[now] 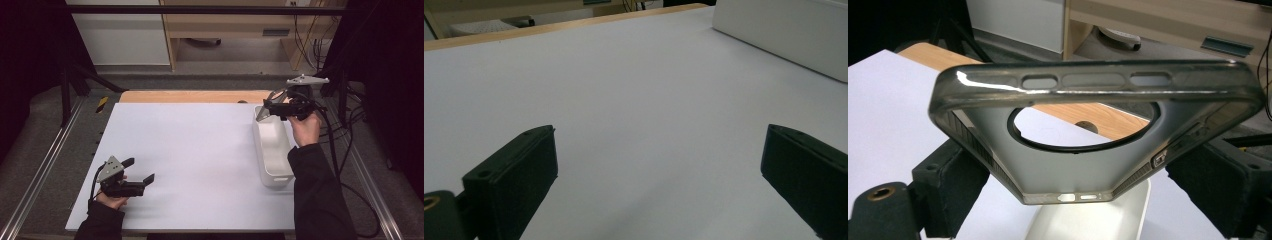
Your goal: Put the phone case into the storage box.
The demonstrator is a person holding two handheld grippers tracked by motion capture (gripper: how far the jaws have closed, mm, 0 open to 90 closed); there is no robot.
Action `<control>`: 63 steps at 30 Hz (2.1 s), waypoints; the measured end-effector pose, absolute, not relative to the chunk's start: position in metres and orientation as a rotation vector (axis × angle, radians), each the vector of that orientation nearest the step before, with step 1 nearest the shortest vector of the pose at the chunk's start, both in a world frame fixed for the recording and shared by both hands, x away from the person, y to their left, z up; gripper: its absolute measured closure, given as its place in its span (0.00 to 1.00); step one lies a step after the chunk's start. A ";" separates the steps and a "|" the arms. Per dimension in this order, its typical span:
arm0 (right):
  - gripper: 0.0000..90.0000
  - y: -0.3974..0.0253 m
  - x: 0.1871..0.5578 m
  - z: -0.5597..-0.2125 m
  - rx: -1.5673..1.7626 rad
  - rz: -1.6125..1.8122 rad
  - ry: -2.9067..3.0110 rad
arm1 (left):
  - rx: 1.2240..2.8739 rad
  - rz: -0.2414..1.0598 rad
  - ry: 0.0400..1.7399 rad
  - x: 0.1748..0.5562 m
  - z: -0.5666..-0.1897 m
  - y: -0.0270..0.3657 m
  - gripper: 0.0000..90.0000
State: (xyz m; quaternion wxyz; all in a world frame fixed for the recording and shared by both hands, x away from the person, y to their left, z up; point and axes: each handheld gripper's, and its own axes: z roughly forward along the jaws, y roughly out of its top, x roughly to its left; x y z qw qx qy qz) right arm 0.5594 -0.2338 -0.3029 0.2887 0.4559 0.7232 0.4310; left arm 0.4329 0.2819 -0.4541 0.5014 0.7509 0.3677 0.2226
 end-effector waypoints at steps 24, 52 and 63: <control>0.13 -0.233 0.588 -0.317 1.347 1.098 1.870 | 1.817 0.535 0.885 0.433 -0.455 0.281 0.01; 0.13 -0.226 0.616 -0.344 1.468 0.955 1.866 | 1.836 0.533 0.874 0.434 -0.456 0.279 0.01; 0.13 -0.224 0.625 -0.357 1.507 0.930 1.871 | 1.837 0.534 0.872 0.434 -0.456 0.279 0.01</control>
